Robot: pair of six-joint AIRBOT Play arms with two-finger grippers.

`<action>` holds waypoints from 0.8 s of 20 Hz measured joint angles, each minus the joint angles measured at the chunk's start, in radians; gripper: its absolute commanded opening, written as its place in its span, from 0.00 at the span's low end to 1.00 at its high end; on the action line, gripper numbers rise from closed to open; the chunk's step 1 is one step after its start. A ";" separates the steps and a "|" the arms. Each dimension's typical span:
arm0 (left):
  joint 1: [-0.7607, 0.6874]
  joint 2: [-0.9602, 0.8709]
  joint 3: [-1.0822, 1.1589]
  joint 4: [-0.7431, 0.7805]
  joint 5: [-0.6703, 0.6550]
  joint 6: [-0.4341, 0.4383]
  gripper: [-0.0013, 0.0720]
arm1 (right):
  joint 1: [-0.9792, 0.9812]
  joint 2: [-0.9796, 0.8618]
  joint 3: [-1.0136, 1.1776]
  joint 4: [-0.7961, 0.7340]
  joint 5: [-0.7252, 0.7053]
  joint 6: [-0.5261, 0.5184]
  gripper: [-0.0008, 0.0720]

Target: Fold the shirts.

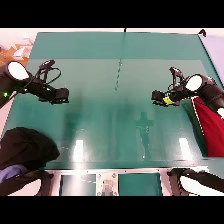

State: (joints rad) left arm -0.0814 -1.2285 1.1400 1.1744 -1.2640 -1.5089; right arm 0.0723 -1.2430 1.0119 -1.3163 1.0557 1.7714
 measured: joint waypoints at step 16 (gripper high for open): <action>0.037 0.000 -0.106 0.591 -0.134 -0.177 1.00 | 0.000 0.000 0.000 0.000 0.000 -0.001 0.03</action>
State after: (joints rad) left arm -0.0444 -1.2282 1.0336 1.7649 -1.3975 -1.6855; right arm 0.0727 -1.2430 1.0115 -1.3159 1.0557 1.7706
